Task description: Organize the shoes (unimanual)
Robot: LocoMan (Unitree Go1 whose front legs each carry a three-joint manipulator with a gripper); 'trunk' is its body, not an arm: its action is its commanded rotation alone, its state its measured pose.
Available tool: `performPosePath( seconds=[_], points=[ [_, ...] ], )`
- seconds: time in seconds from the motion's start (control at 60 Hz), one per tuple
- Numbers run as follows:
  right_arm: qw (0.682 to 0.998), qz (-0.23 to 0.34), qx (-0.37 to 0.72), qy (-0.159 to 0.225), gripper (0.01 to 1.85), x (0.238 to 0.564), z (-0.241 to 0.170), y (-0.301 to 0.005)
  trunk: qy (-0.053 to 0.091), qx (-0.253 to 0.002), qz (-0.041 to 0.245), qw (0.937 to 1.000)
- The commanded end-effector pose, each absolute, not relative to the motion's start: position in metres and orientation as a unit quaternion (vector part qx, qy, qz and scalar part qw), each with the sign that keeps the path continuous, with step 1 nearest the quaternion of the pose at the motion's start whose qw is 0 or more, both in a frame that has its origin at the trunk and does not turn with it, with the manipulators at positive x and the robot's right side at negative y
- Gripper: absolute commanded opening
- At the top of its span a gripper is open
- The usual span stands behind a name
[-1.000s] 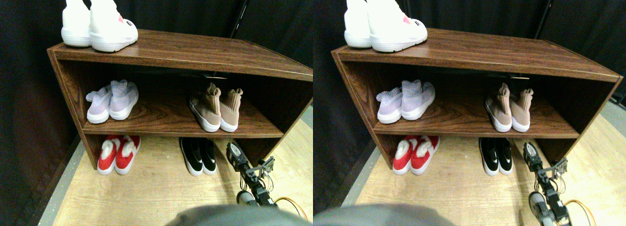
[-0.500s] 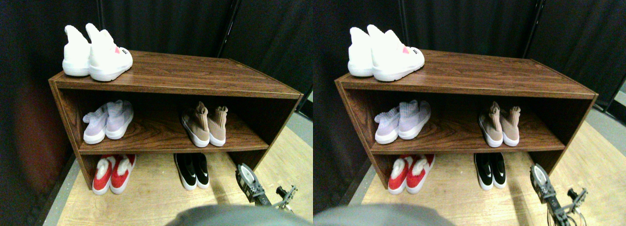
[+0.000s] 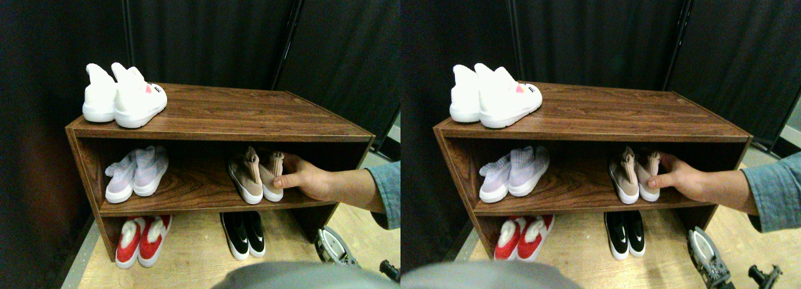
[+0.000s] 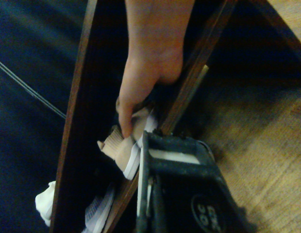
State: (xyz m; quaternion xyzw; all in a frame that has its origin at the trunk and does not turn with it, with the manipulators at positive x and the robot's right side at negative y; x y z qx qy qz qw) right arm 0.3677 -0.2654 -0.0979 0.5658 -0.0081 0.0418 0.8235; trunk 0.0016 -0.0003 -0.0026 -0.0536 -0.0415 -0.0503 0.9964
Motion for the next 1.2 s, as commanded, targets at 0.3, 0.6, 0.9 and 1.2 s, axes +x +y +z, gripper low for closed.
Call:
performPosePath(
  seconds=[0.3, 0.6, 0.9, 1.2],
  points=[
    [0.827, 0.067, 0.558, -0.018, 0.06, 0.370, -0.093, -0.252, -0.046, -0.062, -0.046, 0.9959],
    [0.832, 0.063, 0.551, -0.019, 0.06, 0.373, -0.090, -0.247, -0.041, -0.065, -0.046, 0.9960],
    [0.833, 0.063, 0.549, -0.019, 0.06, 0.374, -0.089, -0.246, -0.038, -0.065, -0.045, 0.9961],
    [0.829, 0.062, 0.556, -0.022, 0.06, 0.374, -0.087, -0.248, -0.034, -0.062, -0.046, 0.9965]
  ],
)
